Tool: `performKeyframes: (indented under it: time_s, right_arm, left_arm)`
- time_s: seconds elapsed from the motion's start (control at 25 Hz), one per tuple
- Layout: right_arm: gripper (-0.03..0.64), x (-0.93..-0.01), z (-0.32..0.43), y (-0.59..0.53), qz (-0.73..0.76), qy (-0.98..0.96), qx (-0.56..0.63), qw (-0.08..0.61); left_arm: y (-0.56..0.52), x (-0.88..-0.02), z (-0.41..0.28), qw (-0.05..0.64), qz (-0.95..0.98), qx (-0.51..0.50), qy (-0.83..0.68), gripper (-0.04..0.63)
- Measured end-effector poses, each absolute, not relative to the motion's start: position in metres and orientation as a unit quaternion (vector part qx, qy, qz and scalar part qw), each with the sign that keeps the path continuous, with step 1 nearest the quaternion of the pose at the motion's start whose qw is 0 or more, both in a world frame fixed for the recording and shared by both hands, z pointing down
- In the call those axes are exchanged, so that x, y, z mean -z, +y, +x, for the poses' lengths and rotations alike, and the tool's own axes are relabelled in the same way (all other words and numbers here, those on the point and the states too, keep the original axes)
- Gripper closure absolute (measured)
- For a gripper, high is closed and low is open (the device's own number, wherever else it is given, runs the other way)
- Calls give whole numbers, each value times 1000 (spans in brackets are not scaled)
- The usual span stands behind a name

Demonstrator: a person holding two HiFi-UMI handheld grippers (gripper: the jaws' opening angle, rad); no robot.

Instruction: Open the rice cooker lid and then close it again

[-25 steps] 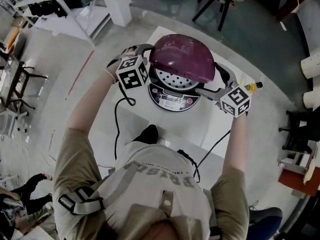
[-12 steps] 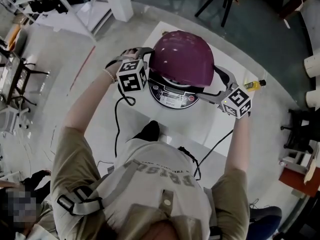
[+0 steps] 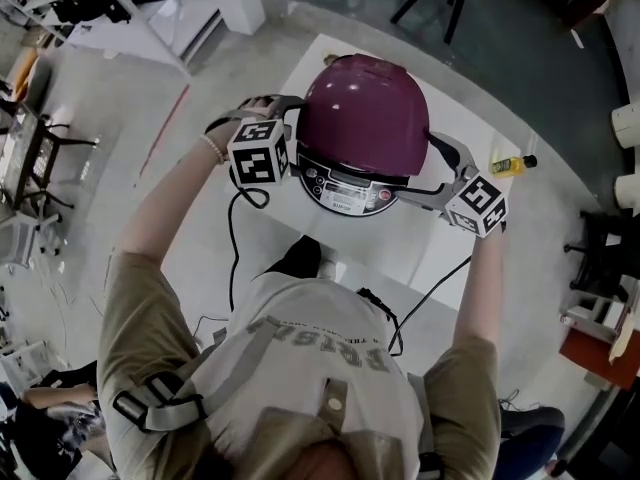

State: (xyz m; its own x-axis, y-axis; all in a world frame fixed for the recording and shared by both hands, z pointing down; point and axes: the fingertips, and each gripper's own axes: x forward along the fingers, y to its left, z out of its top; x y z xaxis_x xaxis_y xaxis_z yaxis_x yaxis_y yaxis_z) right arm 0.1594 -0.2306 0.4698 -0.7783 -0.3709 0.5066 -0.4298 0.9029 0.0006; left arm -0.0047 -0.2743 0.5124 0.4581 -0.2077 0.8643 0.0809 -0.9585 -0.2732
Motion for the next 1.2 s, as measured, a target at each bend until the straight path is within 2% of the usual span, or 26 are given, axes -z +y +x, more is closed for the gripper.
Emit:
performKeyframes:
  time_s: [0.76, 1.2]
  right_arm:
    - [92, -499, 159, -218, 175, -933, -73, 305]
    - [70, -506, 154, -211, 149, -912, -55, 379]
  left_arm:
    - [-263, -540, -12, 159, -816, 556, -18, 23]
    - [-263, -546, -20, 193, -788, 583, -38, 23]
